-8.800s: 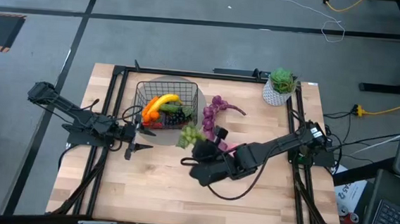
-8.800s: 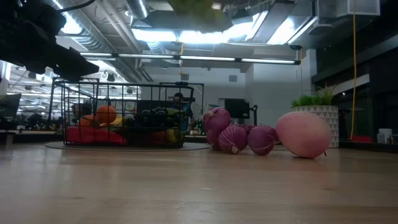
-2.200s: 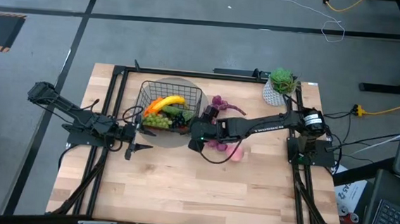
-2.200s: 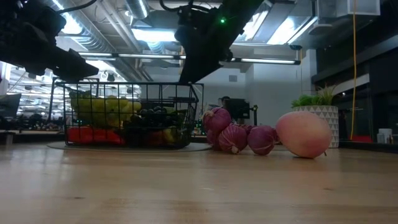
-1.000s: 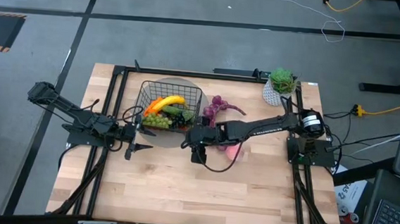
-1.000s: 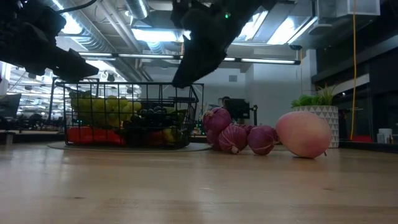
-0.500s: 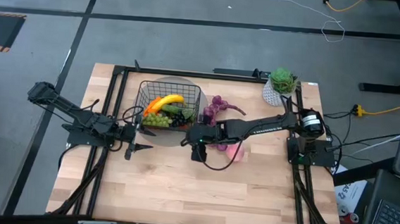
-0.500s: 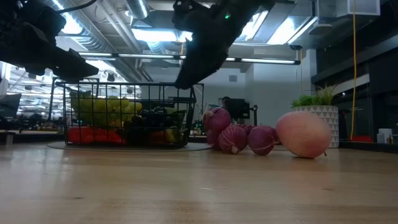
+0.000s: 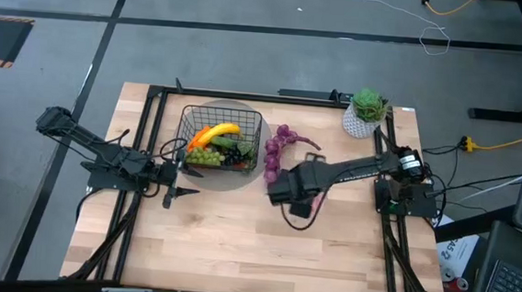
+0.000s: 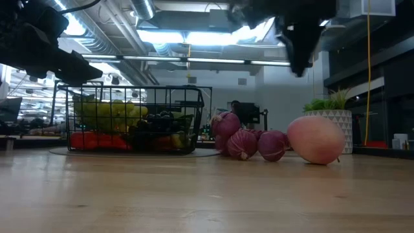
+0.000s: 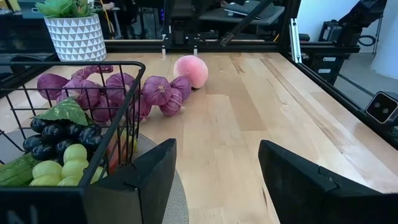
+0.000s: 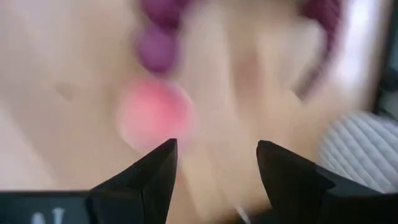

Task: Build produce basket
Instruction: Put the peach into the wire basket

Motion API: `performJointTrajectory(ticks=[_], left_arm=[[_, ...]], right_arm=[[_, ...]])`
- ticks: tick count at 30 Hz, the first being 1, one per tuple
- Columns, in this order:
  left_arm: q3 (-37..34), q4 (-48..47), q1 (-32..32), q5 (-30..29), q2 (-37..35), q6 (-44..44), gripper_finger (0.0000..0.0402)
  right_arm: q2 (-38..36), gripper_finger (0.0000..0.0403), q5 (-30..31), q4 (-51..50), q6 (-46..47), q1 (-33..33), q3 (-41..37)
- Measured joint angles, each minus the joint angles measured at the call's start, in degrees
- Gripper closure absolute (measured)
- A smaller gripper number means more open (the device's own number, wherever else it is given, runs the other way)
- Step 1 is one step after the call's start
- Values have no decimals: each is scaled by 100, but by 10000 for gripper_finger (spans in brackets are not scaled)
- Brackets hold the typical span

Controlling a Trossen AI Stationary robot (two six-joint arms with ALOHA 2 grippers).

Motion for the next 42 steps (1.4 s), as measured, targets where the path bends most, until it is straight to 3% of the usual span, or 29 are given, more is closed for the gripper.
performJointTrajectory(ticks=[6, 11, 16, 21, 29, 34, 37, 42], left_arm=[[0, 0, 0, -1, 1, 0, 177], [0, 0, 0, -2, 0, 2, 177], [0, -2, 0, 0, 0, 0, 177], [0, -2, 0, -2, 0, 0, 177], [0, -2, 0, -2, 0, 2, 177], [0, -2, 0, -2, 0, 0, 177], [0, -4, 0, -2, 0, 0, 177], [0, -2, 0, -2, 0, 0, 177]], right_arm=[[-306, 183, 281, 307, 391, 635, -390], [-467, 183, 1018, 254, 1363, 1212, -973], [-765, 183, 1056, 699, 2630, 1604, -2025], [-1158, 183, 1165, 2059, 3580, 2019, -3395], [-1917, 183, 2027, 4392, 5467, 2866, -5399], [-1885, 183, 2104, 5998, 5546, 2966, -6381], [-1817, 183, 2472, 6909, 5485, 2888, -6770], [-1674, 183, 2863, 7202, 5462, 2714, -6969]])
